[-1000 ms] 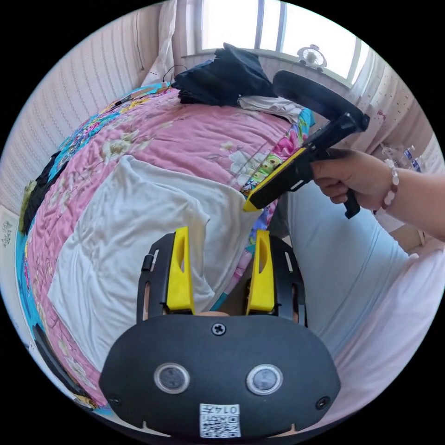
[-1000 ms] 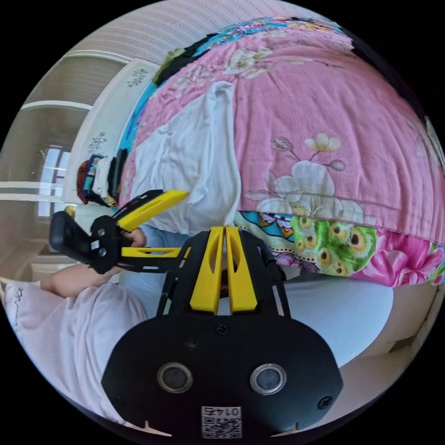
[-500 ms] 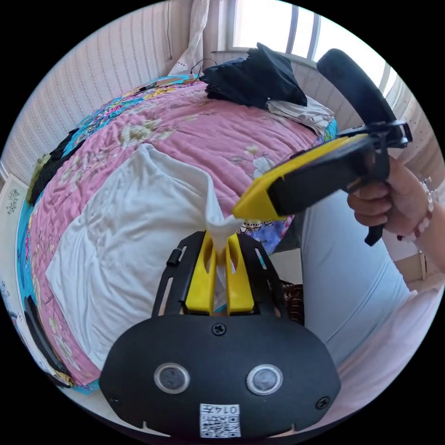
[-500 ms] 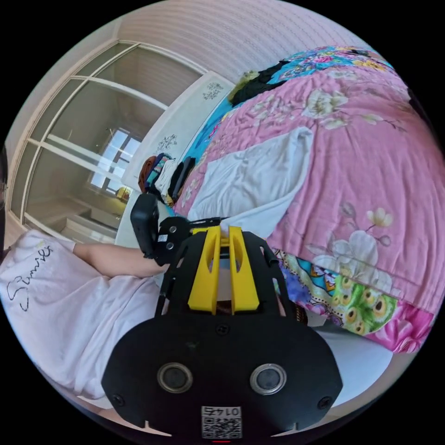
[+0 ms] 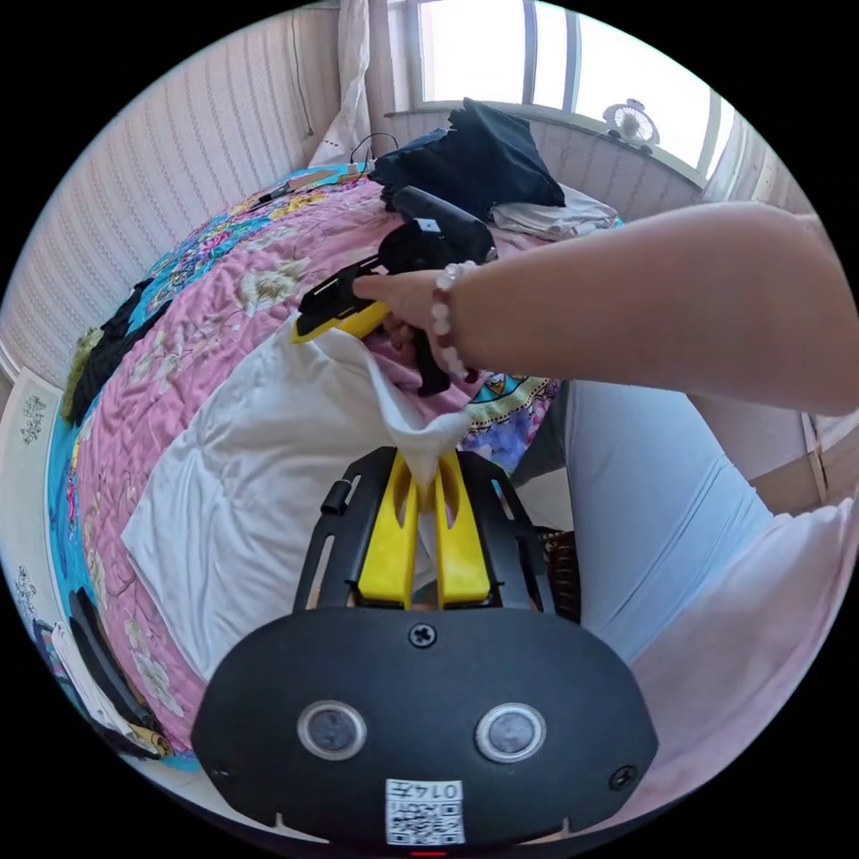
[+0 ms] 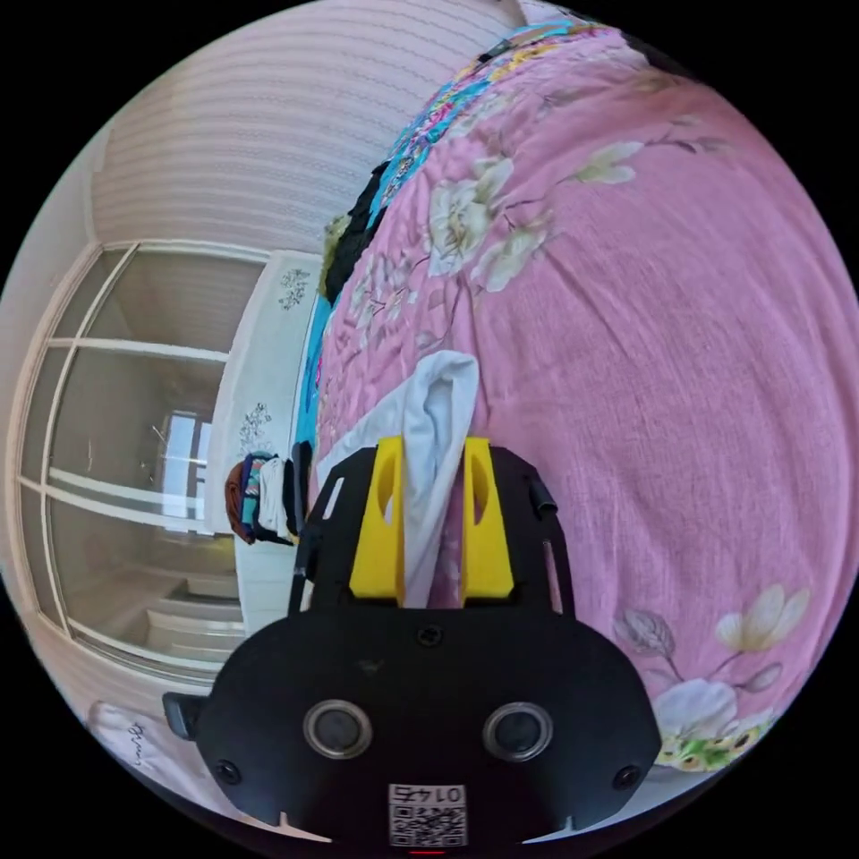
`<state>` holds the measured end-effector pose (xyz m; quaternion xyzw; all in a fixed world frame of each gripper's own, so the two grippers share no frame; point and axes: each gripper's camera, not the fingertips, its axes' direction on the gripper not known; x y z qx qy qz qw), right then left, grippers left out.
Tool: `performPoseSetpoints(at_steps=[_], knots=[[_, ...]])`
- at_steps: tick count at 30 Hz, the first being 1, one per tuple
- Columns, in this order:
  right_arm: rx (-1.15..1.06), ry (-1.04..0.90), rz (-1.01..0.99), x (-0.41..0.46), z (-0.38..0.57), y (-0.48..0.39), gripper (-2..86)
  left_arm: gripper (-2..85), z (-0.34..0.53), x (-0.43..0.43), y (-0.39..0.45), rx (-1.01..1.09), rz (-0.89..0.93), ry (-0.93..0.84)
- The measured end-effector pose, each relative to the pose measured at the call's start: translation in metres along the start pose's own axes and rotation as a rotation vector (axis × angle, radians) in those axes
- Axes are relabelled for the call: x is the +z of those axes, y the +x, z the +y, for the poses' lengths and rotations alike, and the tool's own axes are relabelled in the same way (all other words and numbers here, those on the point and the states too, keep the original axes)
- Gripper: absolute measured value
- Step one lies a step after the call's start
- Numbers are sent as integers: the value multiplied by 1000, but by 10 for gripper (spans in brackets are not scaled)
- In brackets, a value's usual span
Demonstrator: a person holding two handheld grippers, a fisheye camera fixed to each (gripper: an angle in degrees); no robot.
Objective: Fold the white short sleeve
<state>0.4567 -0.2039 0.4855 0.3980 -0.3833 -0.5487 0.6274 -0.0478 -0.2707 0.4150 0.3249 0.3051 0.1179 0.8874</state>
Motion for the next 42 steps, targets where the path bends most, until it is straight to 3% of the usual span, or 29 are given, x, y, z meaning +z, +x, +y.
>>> performPoseSetpoints(at_steps=[4, 8, 12, 18, 21, 28, 32, 37, 42], knots=[[-25, -13, -128, -8, -5, 8, 16, -8, 1, -11, -10, -21, 46, 22], [-132, 95, -43, -65, -1, 2, 7, -8, -12, -18, 2, 90, 90, 64], [-104, 237, -61, -132, 2, 13, 5, -9, -34, -23, 16, 180, 139, 134], [-118, 285, 43, -191, 2, -2, 7, -9, -68, -32, -13, -11, 381, 246], [-214, 160, 80, -151, -14, -41, 9, -8, -54, -38, -30, -23, 330, 252], [-458, -146, 186, 80, -35, -176, 38, 7, 27, -64, -116, -283, 250, 178], [-481, -256, 235, 178, -36, -208, 51, 54, 85, -59, -145, -371, 178, 27], [-507, -288, 268, 216, -36, -216, 53, 63, 134, -67, -173, -509, 181, -54], [-495, -329, 340, 255, -45, -220, 58, 81, 140, -75, -198, -586, 212, -16]])
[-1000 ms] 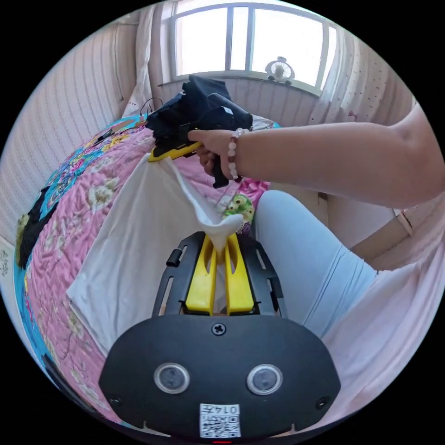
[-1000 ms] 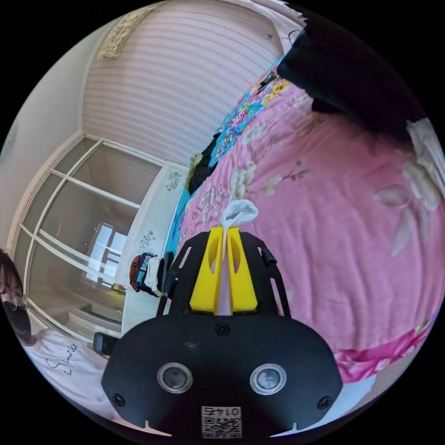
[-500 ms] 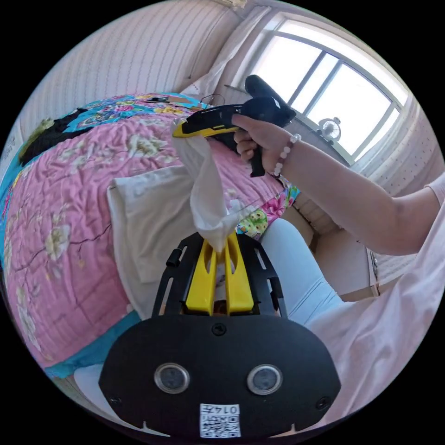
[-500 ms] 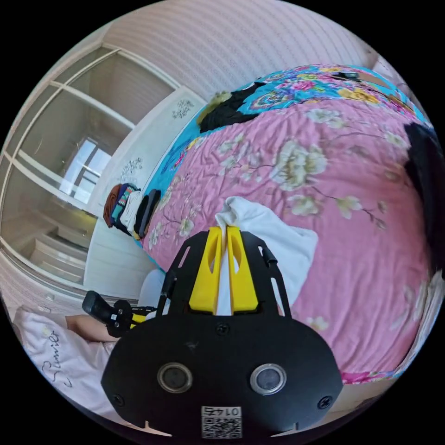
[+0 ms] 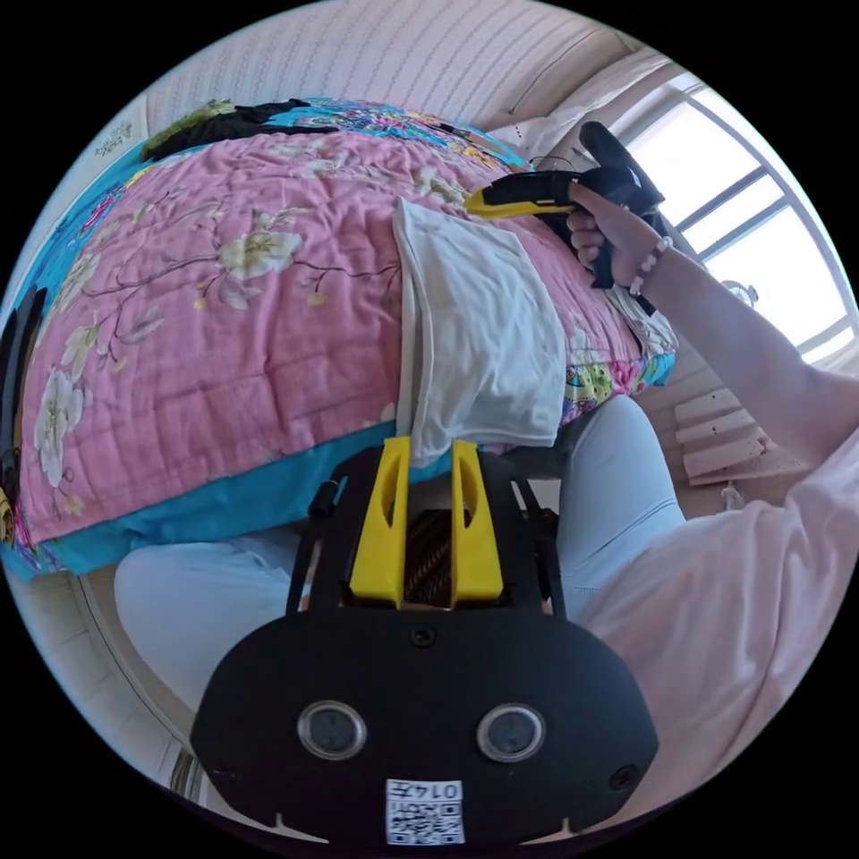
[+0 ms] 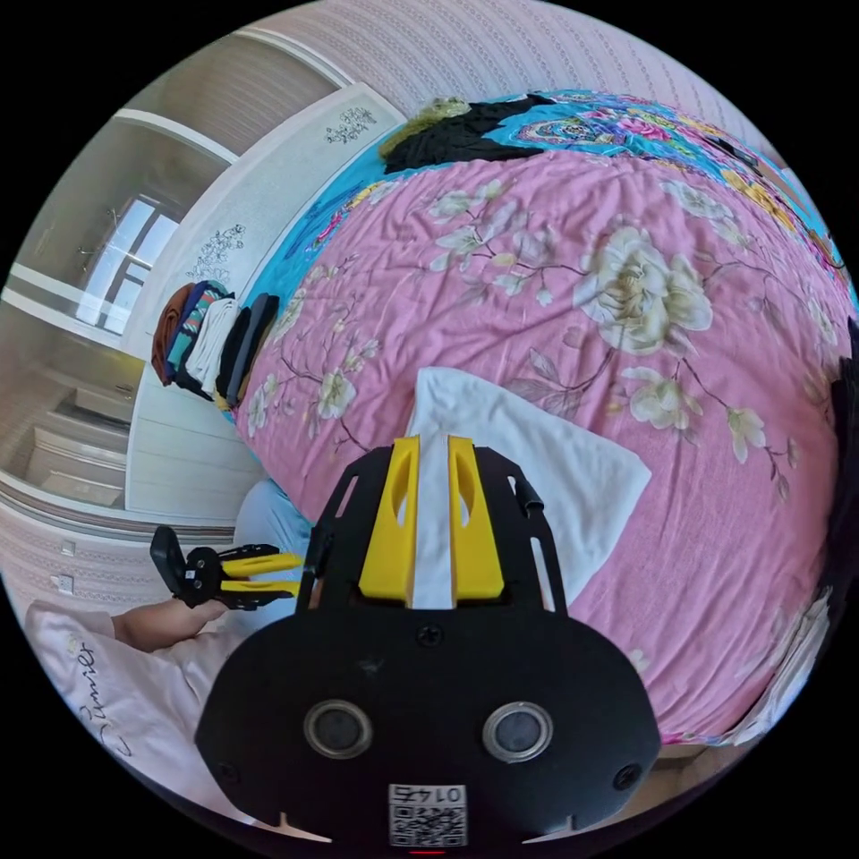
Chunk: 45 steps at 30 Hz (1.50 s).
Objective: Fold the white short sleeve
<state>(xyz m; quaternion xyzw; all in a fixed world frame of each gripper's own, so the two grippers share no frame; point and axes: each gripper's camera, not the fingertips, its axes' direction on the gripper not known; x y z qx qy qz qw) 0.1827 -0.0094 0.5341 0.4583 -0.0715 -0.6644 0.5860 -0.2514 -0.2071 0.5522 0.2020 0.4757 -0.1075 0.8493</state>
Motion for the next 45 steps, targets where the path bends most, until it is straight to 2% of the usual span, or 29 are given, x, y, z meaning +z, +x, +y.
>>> performPoseSetpoints(at_steps=[4, 8, 11, 13, 15, 19, 22, 30, 34, 39, 42, 45], knots=[[-27, -65, 93, 39, -34, -28, 79, 111, -18, 5, -7, -22, -40, 30], [-3, -125, 182, 94, -76, -54, 158, 98, -25, 26, -13, -45, -8, -8], [3, -221, 287, 148, -100, -70, 162, 77, -22, 21, -5, 12, -118, 3], [-66, -221, 416, 167, -104, -87, 157, 74, -17, 18, -4, 42, -134, 23], [-95, -236, 463, 178, -108, -98, 143, 72, -12, 13, -8, 29, -113, 38], [-94, -213, 345, 161, -110, -90, 52, 20, -9, 1, -15, 1, -80, 29], [-89, -199, 234, 133, -102, -78, 32, 1, -5, -16, -12, 48, -51, 23], [-199, -37, 73, 17, -81, -105, 21, -6, 38, -112, 8, 132, 94, 266], [-325, 53, -71, -25, -97, -166, 21, -7, 67, -174, -5, 66, 84, 406], [-504, 65, -254, -19, -168, -285, 20, -7, 111, -266, -63, -123, -59, 586], [-642, 111, -357, -12, -231, -390, 20, -7, 133, -352, -109, -184, -283, 700], [-736, 251, -543, -32, -290, -491, 21, -7, 147, -469, -140, -189, -493, 846]])
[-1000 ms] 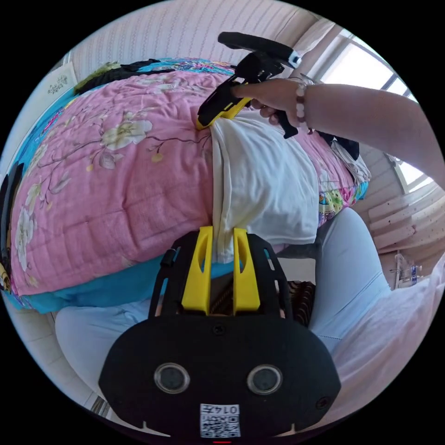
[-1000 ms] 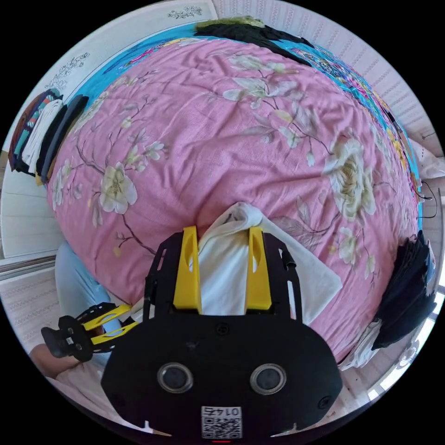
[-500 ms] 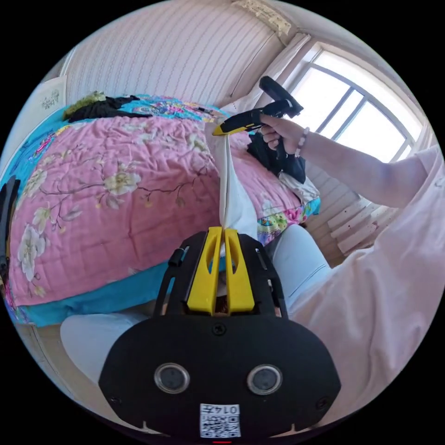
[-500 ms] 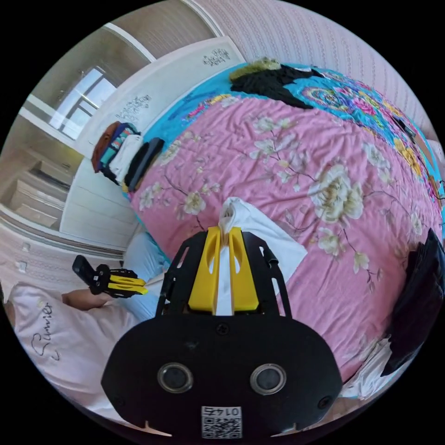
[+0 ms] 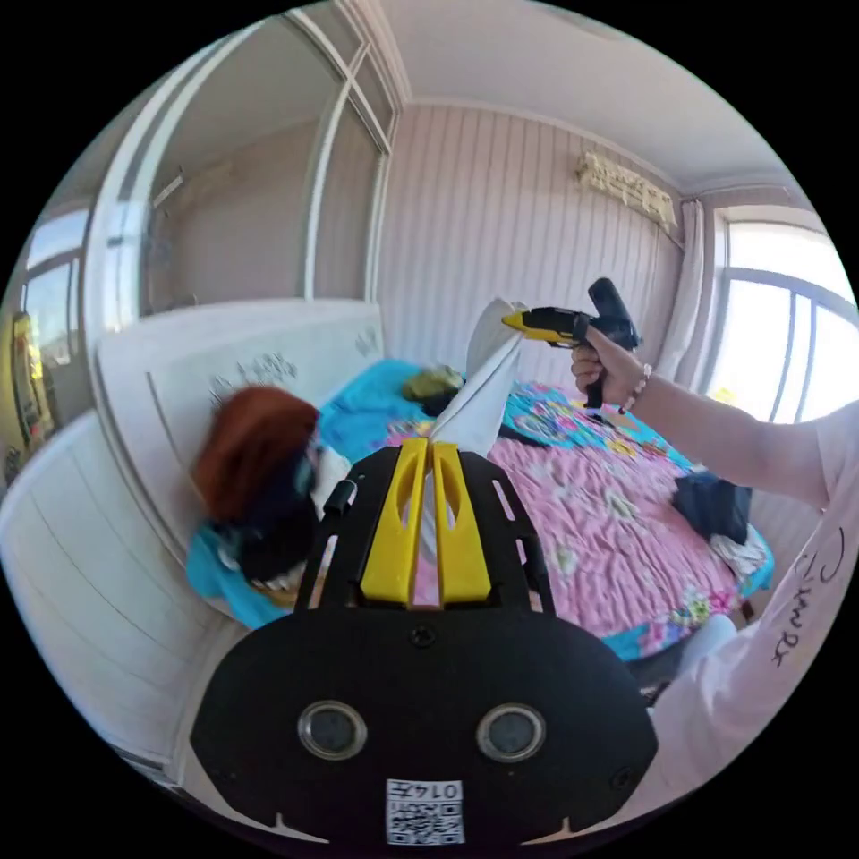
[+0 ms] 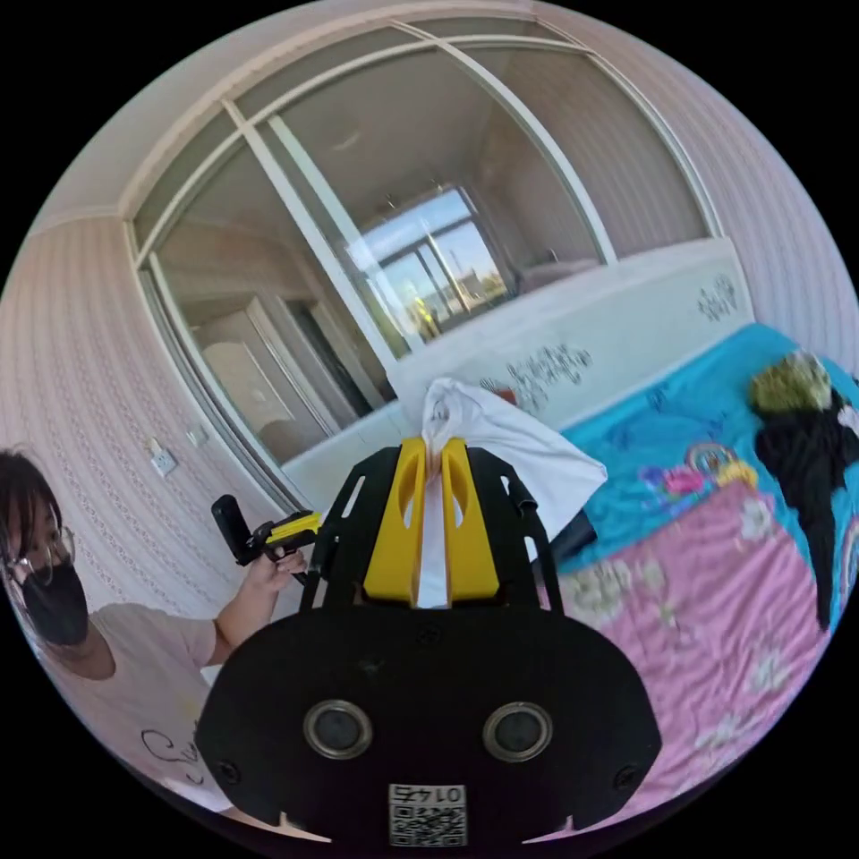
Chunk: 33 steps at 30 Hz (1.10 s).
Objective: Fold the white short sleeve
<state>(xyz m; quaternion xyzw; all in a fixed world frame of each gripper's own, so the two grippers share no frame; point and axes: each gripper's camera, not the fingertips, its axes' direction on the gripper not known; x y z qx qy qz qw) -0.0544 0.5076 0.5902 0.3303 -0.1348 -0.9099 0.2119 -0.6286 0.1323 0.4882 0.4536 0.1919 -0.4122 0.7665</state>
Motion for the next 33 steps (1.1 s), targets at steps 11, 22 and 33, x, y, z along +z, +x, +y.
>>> performPoseSetpoints(at_steps=[11, 22, 33], knots=[[115, -162, 146, 189, -86, 55, 54, 6, -14, 37, -148, -159, -361, -80], [387, -323, 158, -21, 215, 134, 1, 9, 140, 45, 21, 130, -234, -202], [805, -60, 856, -396, 531, -120, -2, 17, 192, 105, 324, 382, 424, -197]])
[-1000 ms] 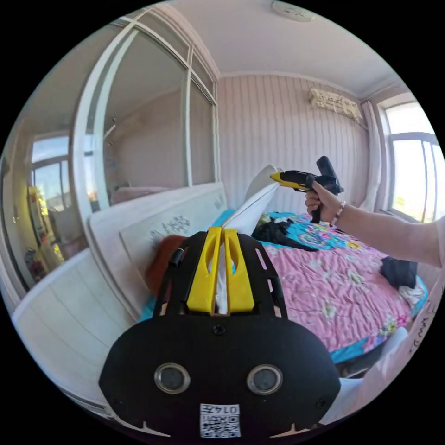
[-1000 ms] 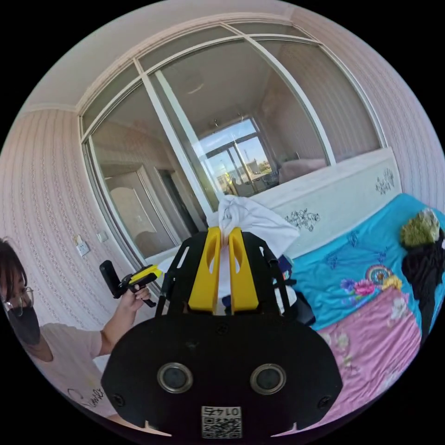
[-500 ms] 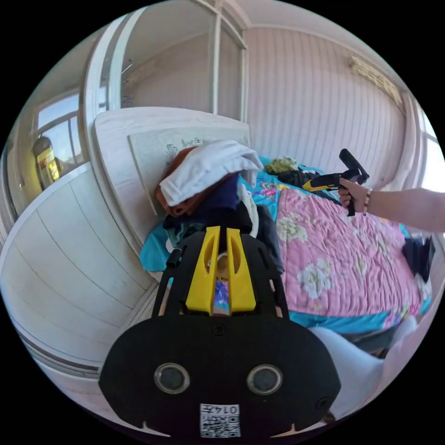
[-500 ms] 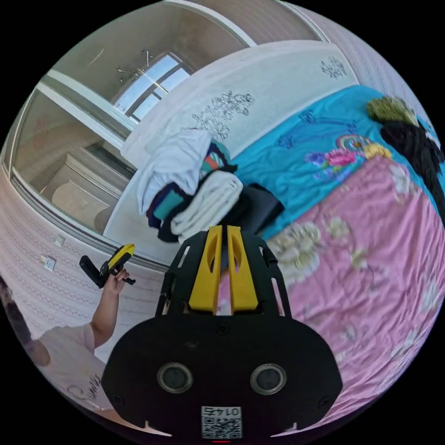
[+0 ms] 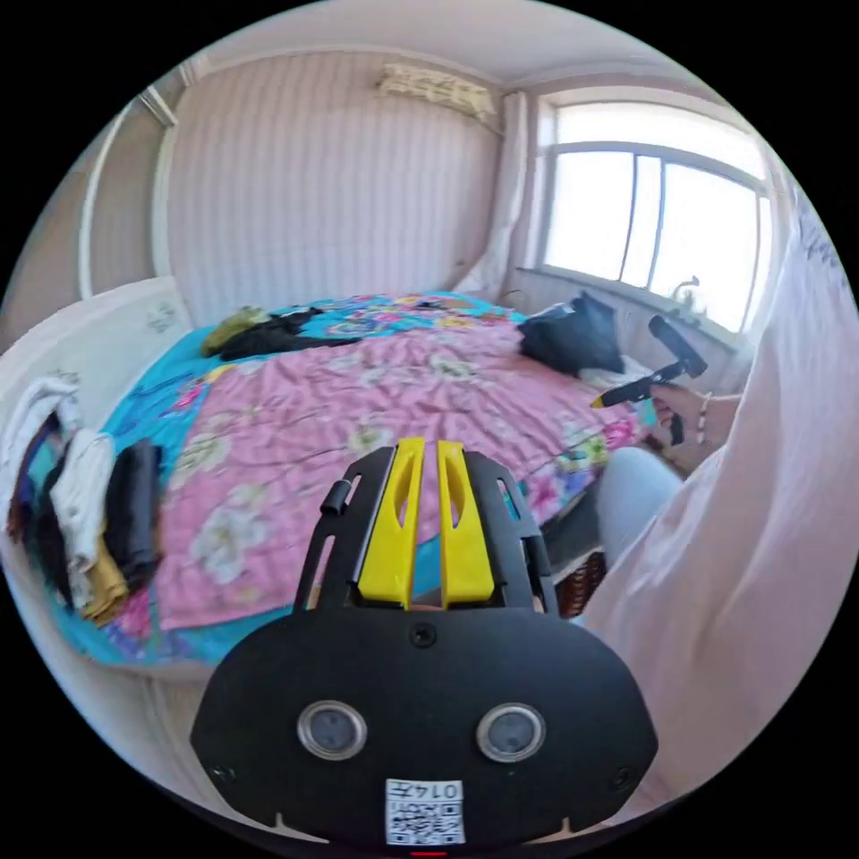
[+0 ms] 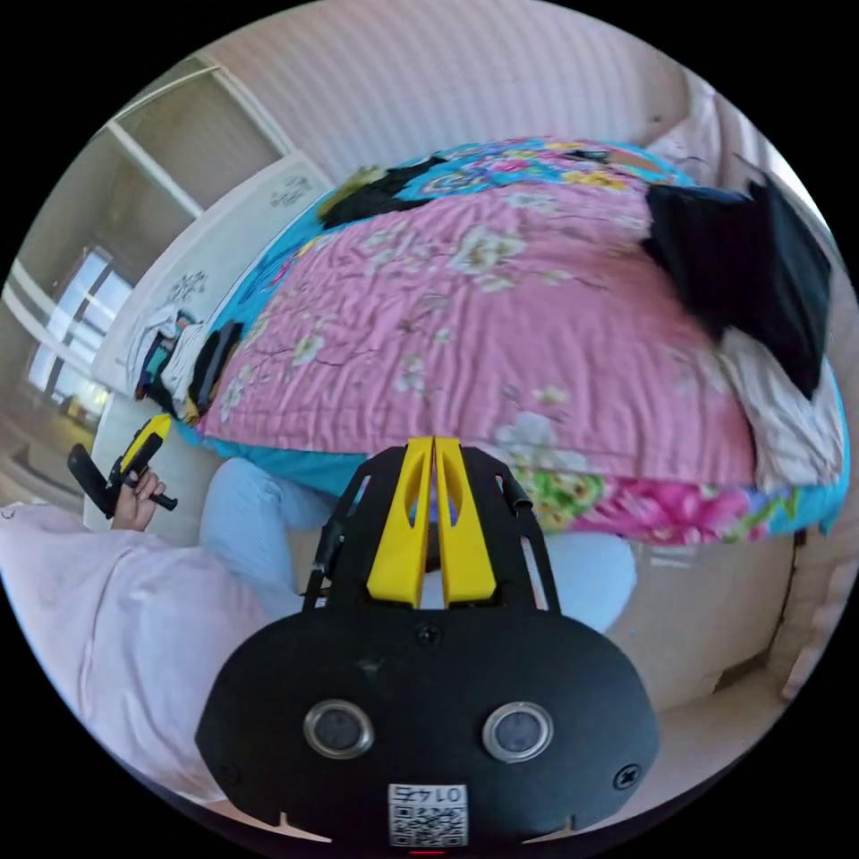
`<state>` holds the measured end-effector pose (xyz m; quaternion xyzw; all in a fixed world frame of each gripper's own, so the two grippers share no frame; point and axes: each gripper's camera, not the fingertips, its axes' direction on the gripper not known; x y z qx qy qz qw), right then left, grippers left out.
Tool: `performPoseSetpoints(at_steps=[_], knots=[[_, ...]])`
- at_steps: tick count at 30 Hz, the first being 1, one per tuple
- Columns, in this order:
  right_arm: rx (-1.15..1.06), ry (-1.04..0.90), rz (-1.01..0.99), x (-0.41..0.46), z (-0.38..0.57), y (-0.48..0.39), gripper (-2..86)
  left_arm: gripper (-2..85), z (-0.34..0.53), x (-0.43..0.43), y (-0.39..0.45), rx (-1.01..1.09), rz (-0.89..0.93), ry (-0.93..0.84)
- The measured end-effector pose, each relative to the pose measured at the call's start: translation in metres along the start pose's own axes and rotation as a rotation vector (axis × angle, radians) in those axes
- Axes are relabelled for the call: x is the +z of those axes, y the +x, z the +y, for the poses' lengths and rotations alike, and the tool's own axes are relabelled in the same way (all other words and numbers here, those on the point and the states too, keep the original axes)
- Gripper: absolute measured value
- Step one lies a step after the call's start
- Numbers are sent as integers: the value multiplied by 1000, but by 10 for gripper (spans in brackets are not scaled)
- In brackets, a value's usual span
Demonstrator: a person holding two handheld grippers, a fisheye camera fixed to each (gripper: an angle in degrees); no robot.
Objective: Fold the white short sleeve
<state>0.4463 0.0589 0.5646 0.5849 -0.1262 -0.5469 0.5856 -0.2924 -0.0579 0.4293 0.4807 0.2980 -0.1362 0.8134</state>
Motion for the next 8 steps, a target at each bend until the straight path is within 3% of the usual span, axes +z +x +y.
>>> performPoseSetpoints(at_steps=[4, 8], knots=[[246, 160, 143, -75, 95, 69, 2, 31, -54, 65, 84, 149, 300, 28], [409, 240, 198, -112, 175, 113, 18, 48, -95, 107, 162, 312, 352, 27]])
